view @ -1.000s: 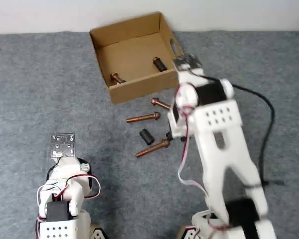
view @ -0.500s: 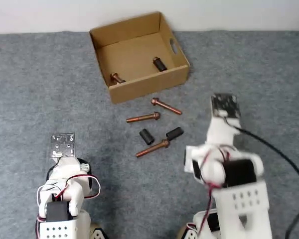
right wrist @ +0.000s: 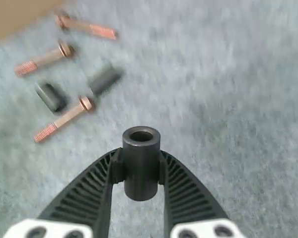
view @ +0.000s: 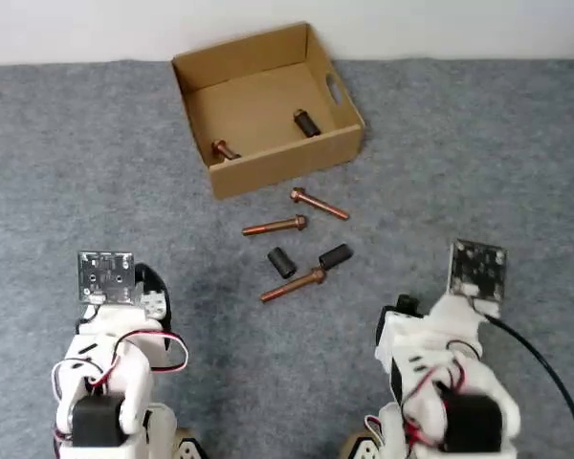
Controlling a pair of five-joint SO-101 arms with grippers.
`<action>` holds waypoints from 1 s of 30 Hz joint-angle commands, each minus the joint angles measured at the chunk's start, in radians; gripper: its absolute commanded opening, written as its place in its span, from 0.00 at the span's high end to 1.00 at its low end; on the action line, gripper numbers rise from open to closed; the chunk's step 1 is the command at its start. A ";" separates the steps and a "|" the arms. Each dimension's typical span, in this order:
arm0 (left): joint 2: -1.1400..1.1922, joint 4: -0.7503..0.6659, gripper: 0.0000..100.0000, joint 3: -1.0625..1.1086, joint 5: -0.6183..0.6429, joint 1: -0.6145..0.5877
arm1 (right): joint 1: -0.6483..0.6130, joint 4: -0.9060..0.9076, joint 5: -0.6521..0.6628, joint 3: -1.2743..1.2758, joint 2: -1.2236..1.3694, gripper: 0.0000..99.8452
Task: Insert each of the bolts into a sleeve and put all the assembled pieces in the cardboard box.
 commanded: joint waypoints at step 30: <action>1.471 0.212 0.88 -0.911 -0.410 0.583 | 0.074 -0.044 0.021 0.051 -0.065 0.99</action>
